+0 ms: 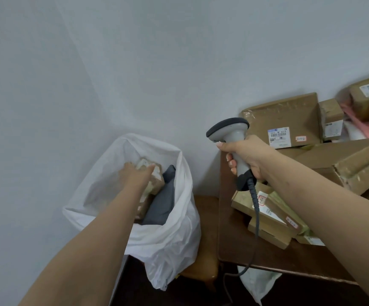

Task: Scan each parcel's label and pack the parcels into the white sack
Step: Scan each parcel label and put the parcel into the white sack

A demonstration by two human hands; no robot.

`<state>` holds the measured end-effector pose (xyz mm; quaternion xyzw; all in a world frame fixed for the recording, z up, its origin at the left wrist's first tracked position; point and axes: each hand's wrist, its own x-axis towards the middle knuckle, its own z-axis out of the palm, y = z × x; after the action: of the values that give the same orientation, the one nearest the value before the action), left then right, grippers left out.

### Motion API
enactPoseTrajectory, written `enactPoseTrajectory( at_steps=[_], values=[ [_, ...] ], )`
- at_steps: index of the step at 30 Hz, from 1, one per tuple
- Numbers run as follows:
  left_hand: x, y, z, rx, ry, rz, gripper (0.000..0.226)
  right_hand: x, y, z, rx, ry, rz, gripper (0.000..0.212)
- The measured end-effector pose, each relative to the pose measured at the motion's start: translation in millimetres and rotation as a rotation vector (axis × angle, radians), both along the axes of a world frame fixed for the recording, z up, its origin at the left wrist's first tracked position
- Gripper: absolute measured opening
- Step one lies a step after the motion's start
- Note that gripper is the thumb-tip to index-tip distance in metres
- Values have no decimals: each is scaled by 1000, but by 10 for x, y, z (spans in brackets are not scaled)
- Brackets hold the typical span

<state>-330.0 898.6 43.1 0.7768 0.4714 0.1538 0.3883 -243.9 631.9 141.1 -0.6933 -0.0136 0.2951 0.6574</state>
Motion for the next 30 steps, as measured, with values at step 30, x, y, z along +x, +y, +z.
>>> enactPoseTrajectory(
  at_steps=[30],
  values=[
    [1332, -3565, 144, 510, -88, -1236, 129, 586, -3100, 158, -68, 54, -407, 21]
  ],
)
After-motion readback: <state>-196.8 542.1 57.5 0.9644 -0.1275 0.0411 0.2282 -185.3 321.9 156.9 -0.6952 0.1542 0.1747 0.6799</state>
